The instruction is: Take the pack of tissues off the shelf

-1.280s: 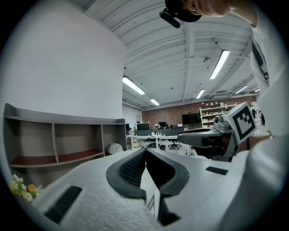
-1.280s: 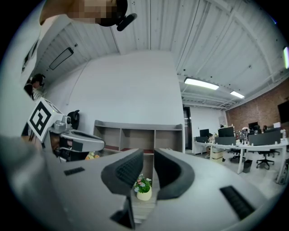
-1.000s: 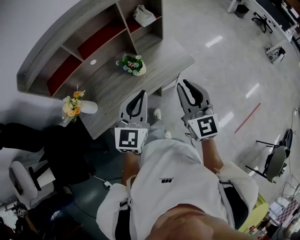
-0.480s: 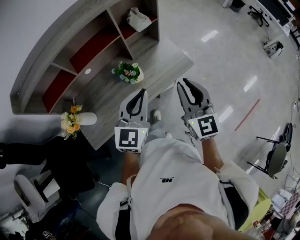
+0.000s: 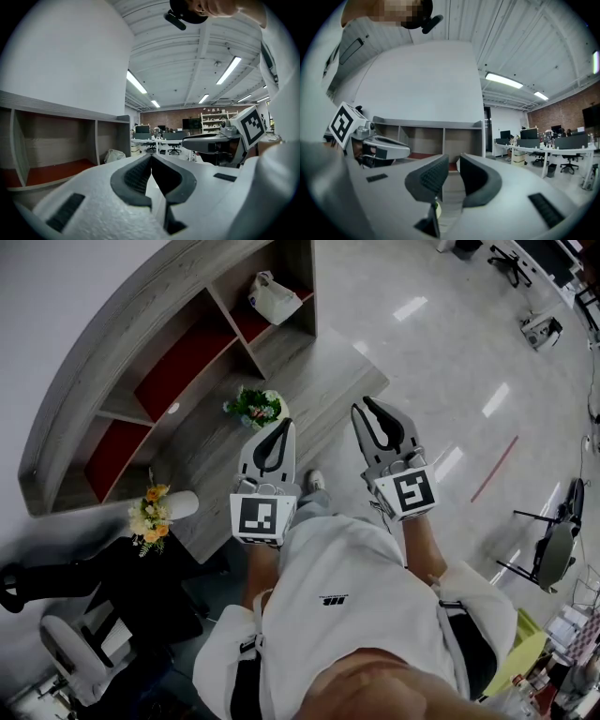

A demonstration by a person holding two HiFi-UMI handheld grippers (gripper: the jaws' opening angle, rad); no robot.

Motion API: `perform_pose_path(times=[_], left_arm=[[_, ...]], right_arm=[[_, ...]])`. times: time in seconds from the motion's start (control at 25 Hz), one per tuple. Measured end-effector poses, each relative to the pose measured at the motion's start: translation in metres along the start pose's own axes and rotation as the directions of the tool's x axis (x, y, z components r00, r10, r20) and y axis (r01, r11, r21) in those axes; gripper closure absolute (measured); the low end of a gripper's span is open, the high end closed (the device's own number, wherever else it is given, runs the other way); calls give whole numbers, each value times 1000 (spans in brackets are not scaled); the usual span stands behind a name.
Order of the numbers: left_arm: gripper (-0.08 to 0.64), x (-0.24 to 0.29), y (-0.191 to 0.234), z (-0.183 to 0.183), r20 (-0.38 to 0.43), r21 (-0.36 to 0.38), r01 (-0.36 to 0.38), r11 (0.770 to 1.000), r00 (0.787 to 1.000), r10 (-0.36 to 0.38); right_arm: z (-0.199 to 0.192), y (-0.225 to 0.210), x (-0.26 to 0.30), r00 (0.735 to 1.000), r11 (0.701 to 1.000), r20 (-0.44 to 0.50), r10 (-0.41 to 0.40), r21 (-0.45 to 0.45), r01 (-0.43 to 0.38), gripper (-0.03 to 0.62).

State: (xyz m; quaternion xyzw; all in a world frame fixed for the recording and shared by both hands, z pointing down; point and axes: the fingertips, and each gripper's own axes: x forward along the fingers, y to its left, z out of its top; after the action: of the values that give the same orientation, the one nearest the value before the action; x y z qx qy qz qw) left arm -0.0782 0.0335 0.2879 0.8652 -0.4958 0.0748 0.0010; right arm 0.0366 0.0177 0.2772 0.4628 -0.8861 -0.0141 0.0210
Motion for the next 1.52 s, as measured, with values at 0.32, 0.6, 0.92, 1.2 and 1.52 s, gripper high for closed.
perform_pose_path(times=[0.32, 0.6, 0.92, 1.2, 1.52], left_arm=[[531, 35, 40, -3, -6, -13, 16, 1000, 1000, -17], [531, 61, 66, -2, -5, -23, 50, 998, 999, -50], [531, 86, 82, -8, -7, -29, 90, 996, 996, -90], [531, 109, 96, -12, -10, -39, 68, 997, 998, -68], [531, 140, 107, -18, -31, -44, 9, 999, 999, -11]], right_arm=[[-4, -12, 51, 1000, 1000, -16, -6, -2, 6, 529], [-8, -16, 90, 1000, 1000, -28, -8, -4, 8, 529], [-16, -23, 120, 999, 1000, -51, -15, -10, 15, 529], [-25, -38, 142, 998, 1000, -68, 1, -10, -1, 529], [-32, -65, 172, 995, 998, -76, 58, -5, -59, 529]])
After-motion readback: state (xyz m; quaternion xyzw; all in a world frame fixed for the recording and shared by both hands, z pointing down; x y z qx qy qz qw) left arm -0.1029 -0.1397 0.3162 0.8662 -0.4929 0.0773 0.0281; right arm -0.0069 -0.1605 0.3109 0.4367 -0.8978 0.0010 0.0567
